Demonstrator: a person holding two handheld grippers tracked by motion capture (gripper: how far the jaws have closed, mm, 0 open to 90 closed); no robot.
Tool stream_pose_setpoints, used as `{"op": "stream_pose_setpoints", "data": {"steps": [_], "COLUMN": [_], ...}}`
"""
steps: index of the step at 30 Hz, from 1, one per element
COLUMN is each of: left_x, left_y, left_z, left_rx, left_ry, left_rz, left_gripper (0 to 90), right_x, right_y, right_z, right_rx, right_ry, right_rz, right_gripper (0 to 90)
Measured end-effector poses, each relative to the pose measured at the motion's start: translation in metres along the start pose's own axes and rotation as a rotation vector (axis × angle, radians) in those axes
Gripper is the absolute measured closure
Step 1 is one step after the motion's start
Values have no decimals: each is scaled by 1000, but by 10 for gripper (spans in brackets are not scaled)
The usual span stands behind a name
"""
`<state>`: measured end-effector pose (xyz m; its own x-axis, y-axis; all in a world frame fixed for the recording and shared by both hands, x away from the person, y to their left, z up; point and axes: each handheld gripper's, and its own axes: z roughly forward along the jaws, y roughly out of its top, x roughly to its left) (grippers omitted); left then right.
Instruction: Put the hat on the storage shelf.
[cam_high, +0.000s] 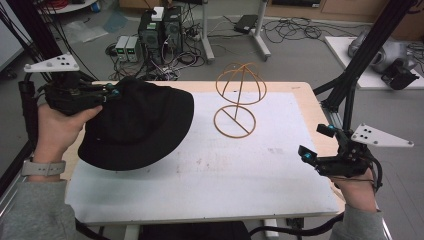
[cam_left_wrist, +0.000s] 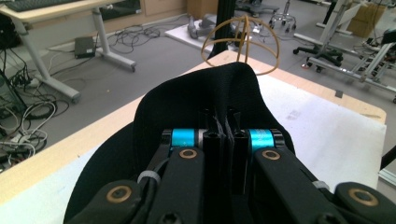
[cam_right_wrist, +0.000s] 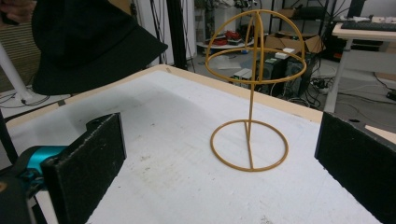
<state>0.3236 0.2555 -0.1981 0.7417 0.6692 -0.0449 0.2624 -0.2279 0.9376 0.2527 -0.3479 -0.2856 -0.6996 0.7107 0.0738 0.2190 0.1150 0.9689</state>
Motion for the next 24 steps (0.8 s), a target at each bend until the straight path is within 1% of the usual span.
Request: {"op": "stream_pose_setpoints", "data": {"steps": [3, 7, 10, 19, 21, 24], "left_x": [0, -1, -2, -8, -10, -13], "left_y": [3, 7, 11, 24, 28, 34], "left_z": [-3, -5, -5, 6, 8, 10], "left_rx": [-9, -6, -10, 6, 4, 3], "left_ry": [-2, 0, -13, -46, -51, -59], "left_rz": [-7, 1, 7, 40, 44, 53], "left_gripper": [878, 878, 876, 876, 877, 877], "right_x": [0, 2, 2, -3, -4, -4], "right_y": [0, -1, -1, -1, -1, -1], "right_z": [2, 5, 6, 7, 6, 6], "right_rx": [3, 9, 12, 6, 2, 1], "right_ry": [6, 11, 19, 19, 19, 21], "right_rz": [1, 0, -2, 9, 3, 11], "right_gripper": [10, 10, 10, 10, 10, 10]}}
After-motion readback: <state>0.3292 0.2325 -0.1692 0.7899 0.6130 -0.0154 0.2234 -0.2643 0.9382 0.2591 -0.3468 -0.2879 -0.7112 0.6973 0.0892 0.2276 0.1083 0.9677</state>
